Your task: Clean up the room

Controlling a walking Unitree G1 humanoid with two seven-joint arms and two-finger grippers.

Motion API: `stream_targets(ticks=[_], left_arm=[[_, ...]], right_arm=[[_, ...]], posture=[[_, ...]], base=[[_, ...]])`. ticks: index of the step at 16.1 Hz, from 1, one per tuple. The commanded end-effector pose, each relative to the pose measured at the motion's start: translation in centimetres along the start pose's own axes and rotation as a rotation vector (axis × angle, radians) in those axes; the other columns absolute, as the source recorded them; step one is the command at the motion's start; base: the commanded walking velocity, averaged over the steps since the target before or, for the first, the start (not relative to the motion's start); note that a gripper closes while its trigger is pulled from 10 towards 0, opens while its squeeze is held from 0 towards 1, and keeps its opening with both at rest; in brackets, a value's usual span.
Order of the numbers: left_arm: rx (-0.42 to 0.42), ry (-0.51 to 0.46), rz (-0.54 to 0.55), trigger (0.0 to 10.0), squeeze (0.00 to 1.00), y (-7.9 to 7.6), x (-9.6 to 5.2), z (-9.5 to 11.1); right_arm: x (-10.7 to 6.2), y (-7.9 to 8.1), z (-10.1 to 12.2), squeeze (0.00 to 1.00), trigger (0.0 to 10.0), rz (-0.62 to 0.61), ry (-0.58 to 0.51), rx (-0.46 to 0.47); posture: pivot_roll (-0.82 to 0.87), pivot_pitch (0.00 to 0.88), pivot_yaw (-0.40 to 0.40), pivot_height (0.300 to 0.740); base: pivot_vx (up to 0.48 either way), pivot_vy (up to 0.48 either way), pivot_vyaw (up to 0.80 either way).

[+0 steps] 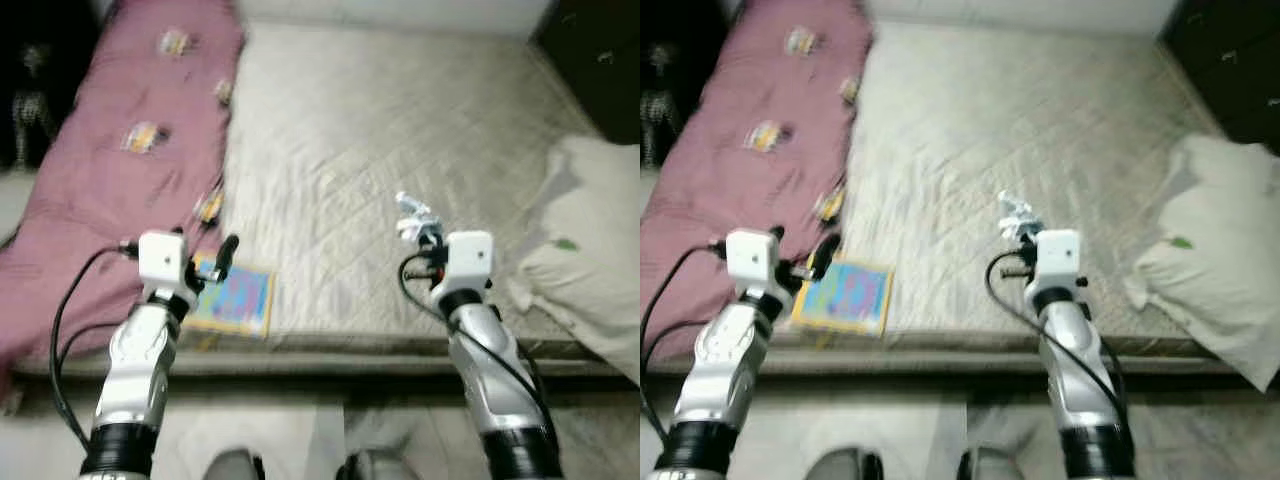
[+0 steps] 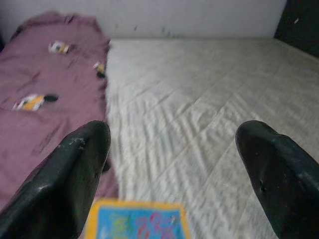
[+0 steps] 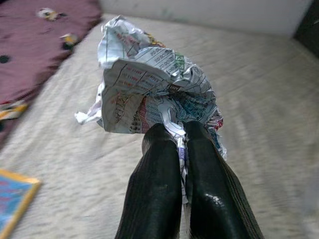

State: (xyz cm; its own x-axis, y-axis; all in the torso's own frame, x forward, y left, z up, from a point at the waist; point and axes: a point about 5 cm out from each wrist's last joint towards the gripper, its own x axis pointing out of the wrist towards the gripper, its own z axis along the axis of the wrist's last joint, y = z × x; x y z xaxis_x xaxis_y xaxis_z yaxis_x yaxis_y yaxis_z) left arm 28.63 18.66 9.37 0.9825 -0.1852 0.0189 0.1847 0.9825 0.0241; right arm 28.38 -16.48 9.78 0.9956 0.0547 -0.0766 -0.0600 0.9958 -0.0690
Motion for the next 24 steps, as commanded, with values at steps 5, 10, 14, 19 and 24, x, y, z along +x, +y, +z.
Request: stream_targets(ticks=[5, 10, 14, 19, 24], left_arm=[[-0.007, 0.043, 0.033, 10.0, 0.00, 0.1, -2.7, -0.9], [-0.037, 0.104, 0.104, 10.0, 0.00, 0.7, -5.2, -1.6], [-0.047, 0.110, 0.108, 10.0, 0.00, 0.9, -5.0, -1.2], [-0.047, 0.111, 0.087, 10.0, 0.00, 0.9, -4.3, -0.9], [-0.056, 0.112, 0.083, 10.0, 0.00, 0.6, -4.1, -0.9]], right_arm=[[-2.4, -2.6, 0.1, 0.00, 10.0, -0.040, -0.016, 0.012], [-4.1, -2.7, -0.7, 0.00, 10.0, -0.025, 0.007, -0.058], [-3.5, -2.6, -0.2, 0.00, 10.0, -0.024, -0.009, -0.024], [-3.6, -2.1, -0.5, 0.00, 10.0, -0.008, -0.002, -0.025], [-3.2, -1.9, -0.6, 0.00, 10.0, 0.017, 0.010, -0.034]], posture=[[0.00, 0.094, -0.035, 0.740], [0.01, 0.088, -0.038, 0.740], [0.02, 0.092, -0.046, 0.740], [0.01, 0.085, -0.034, 0.740], [0.01, 0.082, -0.042, 0.740]], base=[[0.339, 0.000, 0.00], [0.000, 0.000, 0.00], [0.000, 0.000, 0.00], [0.000, 0.350, -0.11], [0.000, 0.480, 0.00]])
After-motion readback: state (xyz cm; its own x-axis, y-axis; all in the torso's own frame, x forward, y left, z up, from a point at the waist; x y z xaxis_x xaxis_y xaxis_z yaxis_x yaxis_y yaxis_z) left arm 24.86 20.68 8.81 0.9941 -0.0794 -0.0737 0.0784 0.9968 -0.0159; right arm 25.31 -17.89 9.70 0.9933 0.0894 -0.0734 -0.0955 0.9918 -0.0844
